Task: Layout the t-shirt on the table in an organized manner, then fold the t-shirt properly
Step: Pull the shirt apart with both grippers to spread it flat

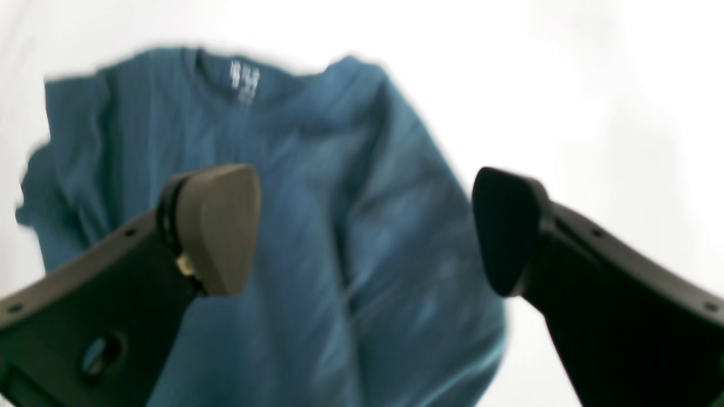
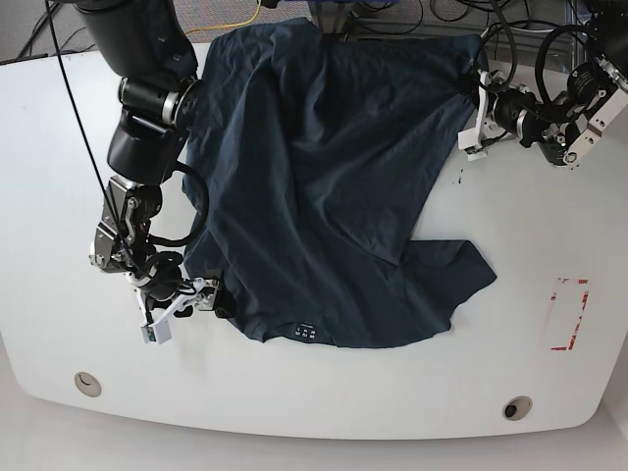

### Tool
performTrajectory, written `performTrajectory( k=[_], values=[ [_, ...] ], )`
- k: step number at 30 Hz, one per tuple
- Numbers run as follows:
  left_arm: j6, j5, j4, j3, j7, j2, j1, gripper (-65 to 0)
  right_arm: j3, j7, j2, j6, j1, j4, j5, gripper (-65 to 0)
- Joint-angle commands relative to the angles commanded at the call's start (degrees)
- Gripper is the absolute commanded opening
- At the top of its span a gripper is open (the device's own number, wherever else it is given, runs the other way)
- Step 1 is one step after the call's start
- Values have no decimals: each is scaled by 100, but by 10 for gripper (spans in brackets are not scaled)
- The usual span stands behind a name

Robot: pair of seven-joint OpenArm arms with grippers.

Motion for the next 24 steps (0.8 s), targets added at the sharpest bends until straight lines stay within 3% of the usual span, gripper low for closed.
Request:
performTrajectory(
  k=[4, 8, 20, 24],
  values=[
    [-440, 18, -35, -325, 0, -105, 35, -650, 0, 440, 202, 0, 220, -853, 0, -89],
    [-607, 18, -35, -598, 0, -264, 141, -650, 0, 756, 290, 0, 237, -1248, -9, -89],
    [-615, 18, -35, -1345, 0, -589, 299, -650, 0, 844, 325, 0, -132, -1459, -9, -92],
    [-615, 26, -35, -1644, 0, -659, 510, -650, 0, 633, 193, 0, -237, -1459, 0, -94]
  ],
)
